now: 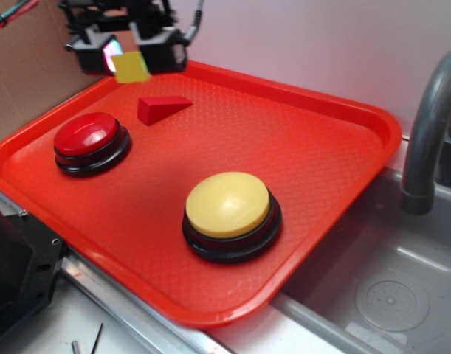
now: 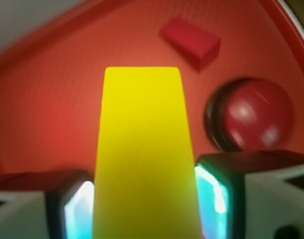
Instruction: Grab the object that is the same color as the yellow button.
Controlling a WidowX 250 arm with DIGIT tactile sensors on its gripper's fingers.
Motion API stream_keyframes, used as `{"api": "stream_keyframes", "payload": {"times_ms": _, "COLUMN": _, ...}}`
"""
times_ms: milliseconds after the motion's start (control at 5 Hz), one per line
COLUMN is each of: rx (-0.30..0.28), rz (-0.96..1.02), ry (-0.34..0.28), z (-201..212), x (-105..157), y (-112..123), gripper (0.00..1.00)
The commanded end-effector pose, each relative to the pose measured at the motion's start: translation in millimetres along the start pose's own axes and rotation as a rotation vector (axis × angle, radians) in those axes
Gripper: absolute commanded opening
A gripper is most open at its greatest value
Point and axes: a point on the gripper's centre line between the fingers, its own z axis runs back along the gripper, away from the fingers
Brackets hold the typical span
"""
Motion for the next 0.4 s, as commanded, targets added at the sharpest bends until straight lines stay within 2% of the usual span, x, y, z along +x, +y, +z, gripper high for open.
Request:
{"api": "stream_keyframes", "payload": {"times_ms": 0, "rx": -0.043, "rz": -0.1, "ry": -0.012, "z": 41.6, "x": -26.3, "y": 21.6, "gripper": 0.0}}
{"api": "stream_keyframes", "payload": {"times_ms": 200, "rx": -0.024, "rz": -0.045, "ry": -0.003, "z": 38.5, "x": -24.7, "y": 21.8, "gripper": 0.0}}
